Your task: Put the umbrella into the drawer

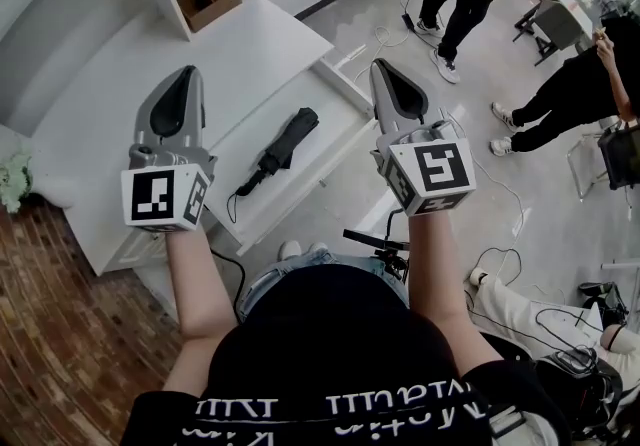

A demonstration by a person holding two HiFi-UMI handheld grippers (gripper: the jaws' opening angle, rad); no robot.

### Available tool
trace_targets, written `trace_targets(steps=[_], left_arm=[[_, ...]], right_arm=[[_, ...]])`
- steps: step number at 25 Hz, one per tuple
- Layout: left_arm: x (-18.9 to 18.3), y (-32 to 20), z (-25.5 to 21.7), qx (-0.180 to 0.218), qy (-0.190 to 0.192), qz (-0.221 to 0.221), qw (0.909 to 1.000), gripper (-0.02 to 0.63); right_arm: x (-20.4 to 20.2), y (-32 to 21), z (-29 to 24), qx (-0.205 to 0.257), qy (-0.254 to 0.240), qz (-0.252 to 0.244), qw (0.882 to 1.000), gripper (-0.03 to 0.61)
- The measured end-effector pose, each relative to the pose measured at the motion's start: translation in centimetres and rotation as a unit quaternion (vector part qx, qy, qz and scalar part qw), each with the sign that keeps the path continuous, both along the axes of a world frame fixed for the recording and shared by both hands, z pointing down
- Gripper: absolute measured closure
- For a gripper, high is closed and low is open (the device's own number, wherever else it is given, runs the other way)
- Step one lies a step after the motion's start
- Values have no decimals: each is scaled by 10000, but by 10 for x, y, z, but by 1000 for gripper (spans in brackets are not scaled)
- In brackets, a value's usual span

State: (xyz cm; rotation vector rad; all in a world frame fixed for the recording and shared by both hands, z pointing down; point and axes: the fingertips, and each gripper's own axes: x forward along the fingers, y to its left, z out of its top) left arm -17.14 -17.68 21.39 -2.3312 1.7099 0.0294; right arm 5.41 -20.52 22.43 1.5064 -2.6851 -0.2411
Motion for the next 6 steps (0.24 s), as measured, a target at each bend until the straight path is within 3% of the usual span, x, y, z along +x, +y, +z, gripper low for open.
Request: trace_targets(steps=[6], left_arm=[[2,4,6,-10,-4,18,10000,614]], right_arm=[[2,3,3,41,-30,10,10000,569]])
